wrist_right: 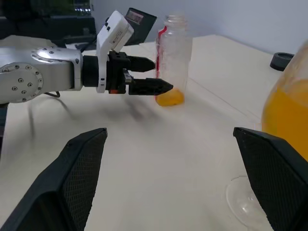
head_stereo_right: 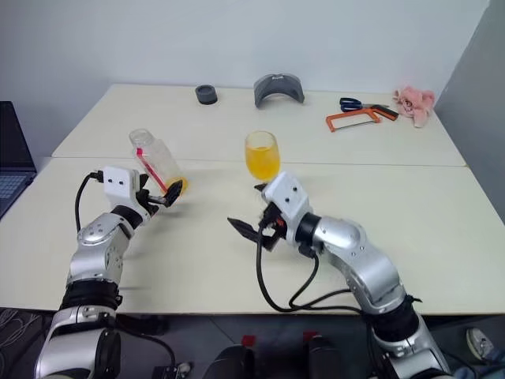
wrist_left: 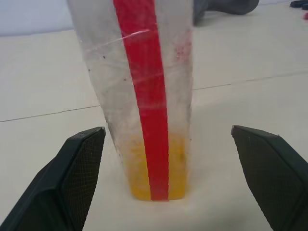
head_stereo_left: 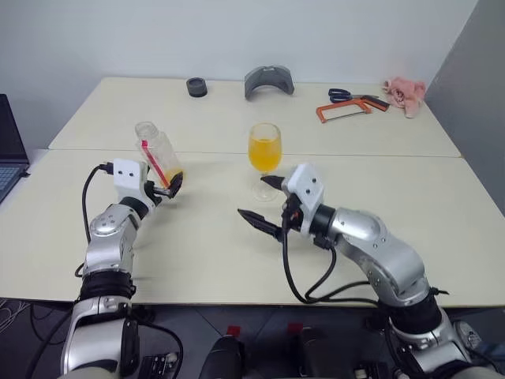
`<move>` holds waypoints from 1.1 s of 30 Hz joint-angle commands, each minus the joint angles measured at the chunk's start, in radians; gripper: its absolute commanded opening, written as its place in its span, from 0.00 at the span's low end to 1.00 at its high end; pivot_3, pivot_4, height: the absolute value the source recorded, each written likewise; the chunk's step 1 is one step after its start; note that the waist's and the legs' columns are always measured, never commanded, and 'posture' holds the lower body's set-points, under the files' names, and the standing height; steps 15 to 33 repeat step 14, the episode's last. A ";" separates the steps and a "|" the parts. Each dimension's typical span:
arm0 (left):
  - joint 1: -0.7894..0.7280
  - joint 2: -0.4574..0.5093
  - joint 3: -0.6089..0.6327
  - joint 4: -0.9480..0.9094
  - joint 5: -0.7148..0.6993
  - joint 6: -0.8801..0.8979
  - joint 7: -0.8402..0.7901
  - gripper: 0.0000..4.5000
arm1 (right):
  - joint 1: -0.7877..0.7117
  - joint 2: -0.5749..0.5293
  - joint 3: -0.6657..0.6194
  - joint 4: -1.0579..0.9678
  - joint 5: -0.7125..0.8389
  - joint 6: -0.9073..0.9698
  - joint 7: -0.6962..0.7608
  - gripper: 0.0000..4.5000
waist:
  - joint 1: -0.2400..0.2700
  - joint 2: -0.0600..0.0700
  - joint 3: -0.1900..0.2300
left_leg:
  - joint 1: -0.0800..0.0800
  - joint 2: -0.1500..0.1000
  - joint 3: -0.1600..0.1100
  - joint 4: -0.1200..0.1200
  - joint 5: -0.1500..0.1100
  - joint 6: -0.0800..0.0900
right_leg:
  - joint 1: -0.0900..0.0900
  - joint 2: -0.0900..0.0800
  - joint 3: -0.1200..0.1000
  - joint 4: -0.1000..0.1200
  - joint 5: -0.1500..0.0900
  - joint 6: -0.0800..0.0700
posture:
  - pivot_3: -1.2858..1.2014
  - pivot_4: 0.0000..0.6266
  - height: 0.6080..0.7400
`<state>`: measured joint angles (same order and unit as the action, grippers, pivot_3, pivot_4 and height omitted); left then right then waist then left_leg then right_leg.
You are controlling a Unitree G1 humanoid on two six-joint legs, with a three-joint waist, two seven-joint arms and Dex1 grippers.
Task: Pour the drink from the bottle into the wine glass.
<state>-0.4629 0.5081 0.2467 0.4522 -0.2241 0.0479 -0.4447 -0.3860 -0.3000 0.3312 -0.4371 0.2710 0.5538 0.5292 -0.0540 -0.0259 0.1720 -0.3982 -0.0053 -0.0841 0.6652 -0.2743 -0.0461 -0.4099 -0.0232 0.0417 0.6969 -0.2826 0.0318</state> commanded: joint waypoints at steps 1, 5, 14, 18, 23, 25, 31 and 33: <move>0.075 0.005 0.025 -0.153 0.005 0.053 0.052 1.00 | 0.080 -0.006 -0.022 0.027 -0.040 -0.143 0.002 1.00 | 0.001 0.000 0.000 | 0.000 0.000 0.000 0.000 0.000 0.000 | 0.000 0.000 0.000 0.000 0.000 0.000 | 0.52 0.24 1.00; 0.212 -0.015 0.039 -0.307 0.006 0.044 0.090 1.00 | 0.221 0.039 -0.105 0.110 -0.103 -0.328 -0.115 1.00 | 0.005 0.000 0.000 | 0.002 0.001 0.001 -0.001 0.000 0.000 | 0.001 0.000 0.001 0.000 0.000 0.000 | 0.52 0.24 1.00; 0.326 -0.053 0.061 -0.423 -0.016 0.025 0.114 1.00 | 0.400 0.127 -0.210 0.271 -0.197 -0.652 -0.263 1.00 | 0.017 0.000 0.000 | 0.005 0.001 0.003 -0.001 0.000 0.000 | 0.004 0.000 0.002 -0.001 0.000 0.000 | 0.52 0.24 1.00; 0.326 -0.053 0.061 -0.423 -0.016 0.025 0.114 1.00 | 0.400 0.127 -0.210 0.271 -0.197 -0.652 -0.263 1.00 | 0.017 0.000 0.000 | 0.005 0.001 0.003 -0.001 0.000 0.000 | 0.004 0.000 0.002 -0.001 0.000 0.000 | 0.52 0.24 1.00; 0.326 -0.053 0.061 -0.423 -0.016 0.025 0.114 1.00 | 0.400 0.127 -0.210 0.271 -0.197 -0.652 -0.263 1.00 | 0.017 0.000 0.000 | 0.005 0.001 0.003 -0.001 0.000 0.000 | 0.004 0.000 0.002 -0.001 0.000 0.000 | 0.52 0.24 1.00; 0.326 -0.053 0.061 -0.423 -0.016 0.025 0.114 1.00 | 0.400 0.127 -0.210 0.271 -0.197 -0.652 -0.263 1.00 | 0.017 0.000 0.000 | 0.005 0.001 0.003 -0.001 0.000 0.000 | 0.004 0.000 0.002 -0.001 0.000 0.000 | 0.52 0.24 1.00; 0.326 -0.053 0.061 -0.423 -0.016 0.025 0.114 1.00 | 0.400 0.127 -0.210 0.271 -0.197 -0.652 -0.263 1.00 | 0.017 0.000 0.000 | 0.005 0.001 0.003 -0.001 0.000 0.000 | 0.004 0.000 0.002 -0.001 0.000 0.000 | 0.52 0.24 1.00; 0.326 -0.053 0.061 -0.423 -0.016 0.025 0.114 1.00 | 0.400 0.127 -0.210 0.271 -0.197 -0.652 -0.263 1.00 | 0.017 0.000 0.000 | 0.005 0.001 0.003 -0.001 0.000 0.000 | 0.004 0.000 0.002 -0.001 0.000 0.000 | 0.52 0.24 1.00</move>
